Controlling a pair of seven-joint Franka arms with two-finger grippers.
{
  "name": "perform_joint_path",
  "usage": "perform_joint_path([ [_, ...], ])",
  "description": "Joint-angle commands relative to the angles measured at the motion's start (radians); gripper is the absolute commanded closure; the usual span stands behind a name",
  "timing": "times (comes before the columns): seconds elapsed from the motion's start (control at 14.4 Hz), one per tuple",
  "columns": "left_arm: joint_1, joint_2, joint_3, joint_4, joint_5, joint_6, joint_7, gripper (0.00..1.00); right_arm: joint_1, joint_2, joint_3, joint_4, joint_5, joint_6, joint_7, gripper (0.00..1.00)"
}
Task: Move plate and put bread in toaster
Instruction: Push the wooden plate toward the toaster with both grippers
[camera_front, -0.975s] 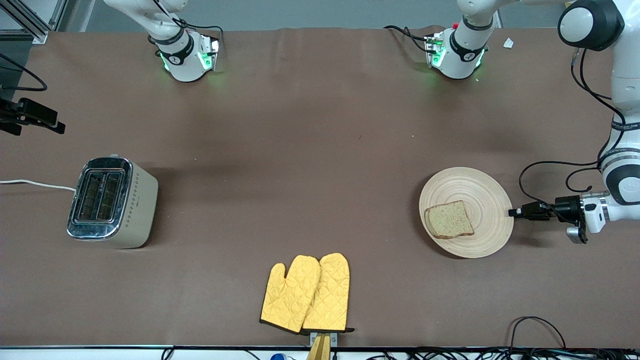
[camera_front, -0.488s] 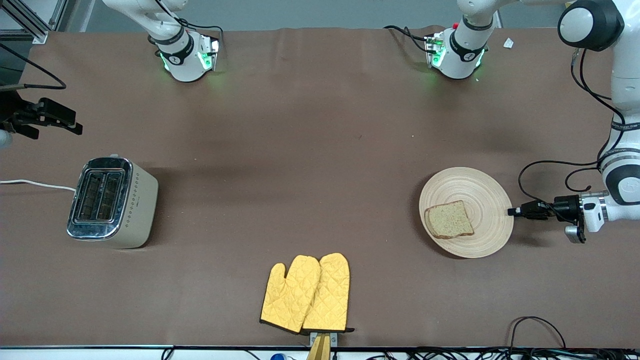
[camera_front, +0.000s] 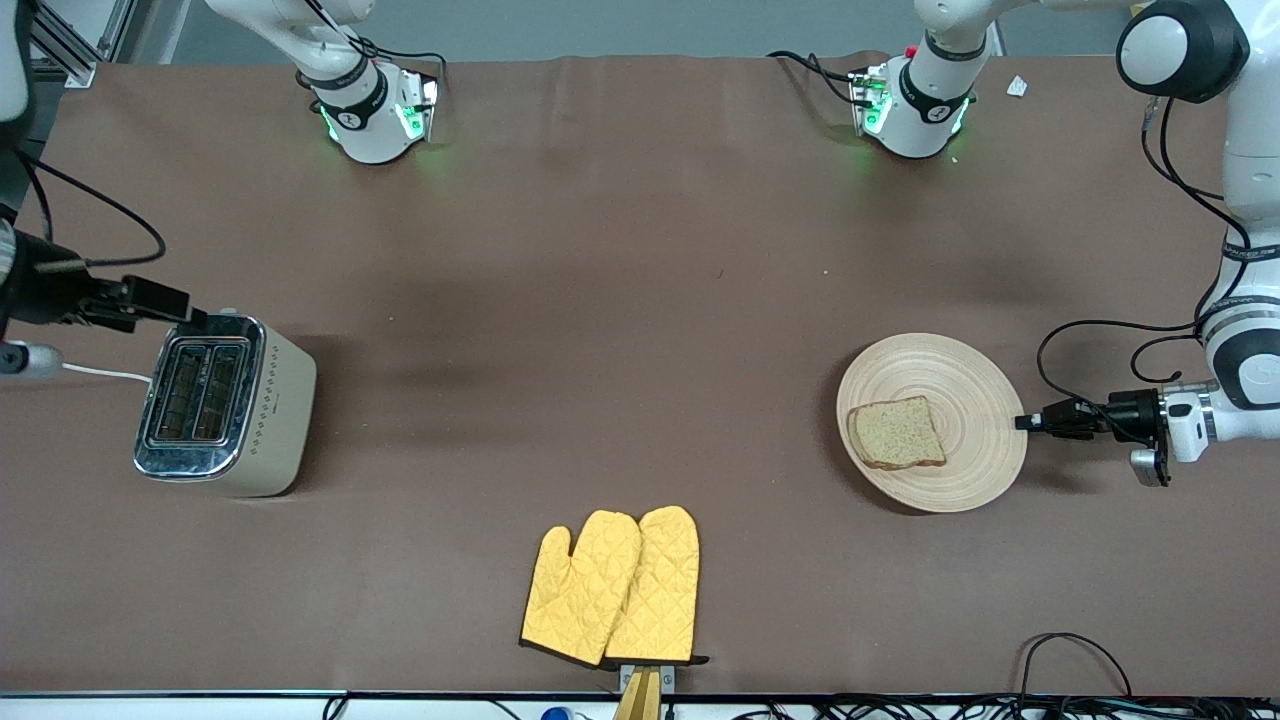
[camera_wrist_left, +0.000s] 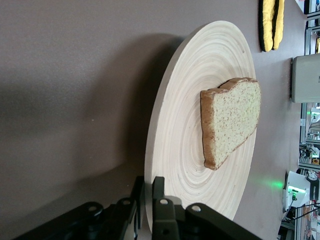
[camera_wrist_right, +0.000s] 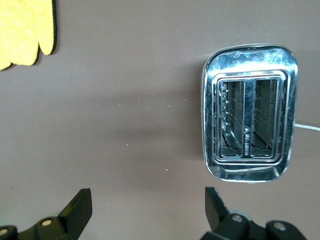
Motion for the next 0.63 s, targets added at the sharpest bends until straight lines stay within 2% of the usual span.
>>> perform_joint_path([
  [0.0, 0.003, 0.011, -0.004, 0.01, -0.004, -0.051, 0.032, 0.99, 0.014, 0.027, 0.001, -0.021, 0.015, 0.06, 0.046, 0.0],
  [0.35, -0.003, 0.002, -0.041, 0.048, -0.003, -0.159, 0.011, 1.0, 0.118, 0.142, 0.001, -0.023, 0.004, 0.179, 0.181, 0.0],
  [0.56, -0.003, -0.006, -0.134, 0.054, -0.003, -0.167, -0.07, 1.0, 0.138, 0.182, 0.001, -0.024, 0.004, 0.196, 0.284, 0.0],
])
